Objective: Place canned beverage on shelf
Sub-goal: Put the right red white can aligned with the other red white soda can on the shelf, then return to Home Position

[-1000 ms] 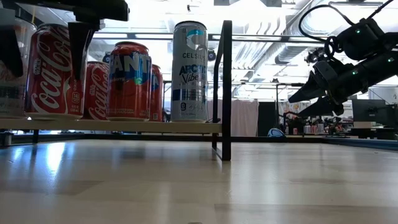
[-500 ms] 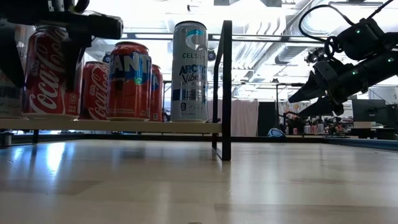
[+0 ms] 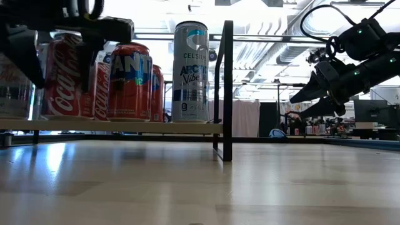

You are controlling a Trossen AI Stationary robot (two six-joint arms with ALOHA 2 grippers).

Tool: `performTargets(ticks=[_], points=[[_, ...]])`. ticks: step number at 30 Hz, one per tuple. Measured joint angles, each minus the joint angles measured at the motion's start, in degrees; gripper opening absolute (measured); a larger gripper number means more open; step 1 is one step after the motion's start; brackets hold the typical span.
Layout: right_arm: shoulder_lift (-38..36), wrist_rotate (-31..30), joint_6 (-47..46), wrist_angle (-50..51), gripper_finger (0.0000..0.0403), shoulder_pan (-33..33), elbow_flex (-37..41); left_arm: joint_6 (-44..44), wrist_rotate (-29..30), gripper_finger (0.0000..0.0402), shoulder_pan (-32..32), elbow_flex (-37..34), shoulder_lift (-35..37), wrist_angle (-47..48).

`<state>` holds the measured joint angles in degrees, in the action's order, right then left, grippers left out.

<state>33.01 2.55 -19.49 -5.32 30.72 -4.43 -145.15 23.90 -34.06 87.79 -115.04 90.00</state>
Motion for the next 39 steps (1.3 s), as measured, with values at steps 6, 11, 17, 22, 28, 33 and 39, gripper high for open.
performTargets(ticks=[6, 11, 17, 22, 28, 33, 39], points=[[0.02, 0.00, 0.00, -0.02, 0.0399, 0.00, 0.00, 1.82, 0.42, 0.0238, 1.58, 0.00, 0.00, 0.02], [0.02, 0.00, 0.01, -0.01, 0.0399, 0.01, 0.00, 1.71, -0.73, 0.0239, 2.59, 0.00, 0.00, 0.01], [0.02, 0.00, 0.01, -0.01, 0.0399, 0.00, 0.00, 0.84, -1.23, 0.0239, 2.62, 0.00, -0.02, 0.02], [0.01, 0.00, 0.01, -0.02, 0.0399, 0.01, 0.00, -1.04, -3.52, 0.0239, 2.62, 0.00, -0.02, 0.02], [0.02, 0.00, 0.00, 0.00, 0.0399, 0.02, 0.00, -0.81, -3.52, 0.0239, 2.54, 0.00, -0.04, 0.03], [0.02, 0.00, 0.00, -0.02, 0.0399, 0.00, 0.00, -1.12, -2.58, 0.0239, 1.59, 1.40, -0.09, 0.07], [0.02, 0.00, 0.00, -0.01, 0.0399, 0.01, 0.00, -1.15, -1.74, 0.0239, -2.30, 6.33, -0.09, 0.04]])
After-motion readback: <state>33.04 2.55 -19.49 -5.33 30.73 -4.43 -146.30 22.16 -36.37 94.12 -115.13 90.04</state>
